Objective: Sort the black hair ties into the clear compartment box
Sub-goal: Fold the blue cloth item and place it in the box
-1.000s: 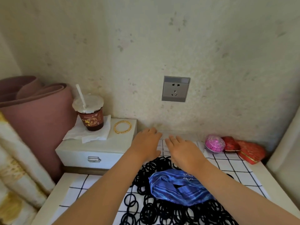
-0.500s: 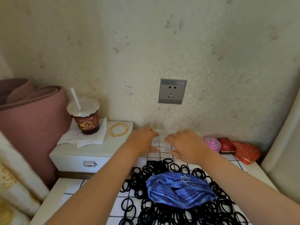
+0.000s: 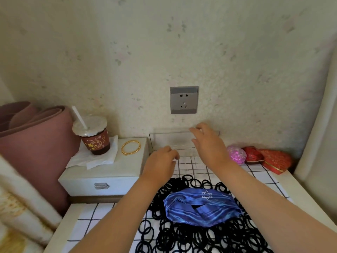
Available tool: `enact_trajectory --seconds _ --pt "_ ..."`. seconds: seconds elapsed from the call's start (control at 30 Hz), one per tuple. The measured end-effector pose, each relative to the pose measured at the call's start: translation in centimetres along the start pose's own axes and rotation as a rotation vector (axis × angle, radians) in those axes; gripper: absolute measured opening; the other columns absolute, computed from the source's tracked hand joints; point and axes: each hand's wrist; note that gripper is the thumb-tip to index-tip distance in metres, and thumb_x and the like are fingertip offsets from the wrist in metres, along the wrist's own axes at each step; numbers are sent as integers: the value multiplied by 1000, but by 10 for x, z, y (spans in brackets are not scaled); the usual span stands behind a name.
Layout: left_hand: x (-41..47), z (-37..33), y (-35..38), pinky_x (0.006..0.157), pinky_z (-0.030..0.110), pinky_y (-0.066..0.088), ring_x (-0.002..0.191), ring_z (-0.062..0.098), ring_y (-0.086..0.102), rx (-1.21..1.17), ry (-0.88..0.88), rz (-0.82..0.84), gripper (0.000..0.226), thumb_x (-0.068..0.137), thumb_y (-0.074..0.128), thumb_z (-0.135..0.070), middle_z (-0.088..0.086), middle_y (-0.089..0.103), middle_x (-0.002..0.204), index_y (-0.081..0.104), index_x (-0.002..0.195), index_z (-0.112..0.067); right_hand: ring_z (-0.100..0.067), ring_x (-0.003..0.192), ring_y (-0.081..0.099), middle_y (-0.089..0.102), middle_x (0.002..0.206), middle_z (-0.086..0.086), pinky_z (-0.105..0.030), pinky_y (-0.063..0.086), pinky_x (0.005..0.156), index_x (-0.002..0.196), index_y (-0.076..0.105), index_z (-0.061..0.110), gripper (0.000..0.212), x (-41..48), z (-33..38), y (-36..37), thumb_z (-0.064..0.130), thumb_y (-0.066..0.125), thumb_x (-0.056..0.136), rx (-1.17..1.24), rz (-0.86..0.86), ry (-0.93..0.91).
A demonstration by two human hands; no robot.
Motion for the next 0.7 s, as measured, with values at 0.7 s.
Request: enact_trajectory --seconds 0.7 --pt "-17 -17 6 96 33 46 116 19 52 -147 -213 270 47 93 51 -12 -1 47 130 51 136 -32 -23 150 9 13 165 -1 -37 15 120 153 31 32 76 -47 -10 -15 11 53 84 99 656 275"
Point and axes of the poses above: each hand's wrist, its own x-axis towards the middle knuckle, its own y-axis out of the palm, z = x × y
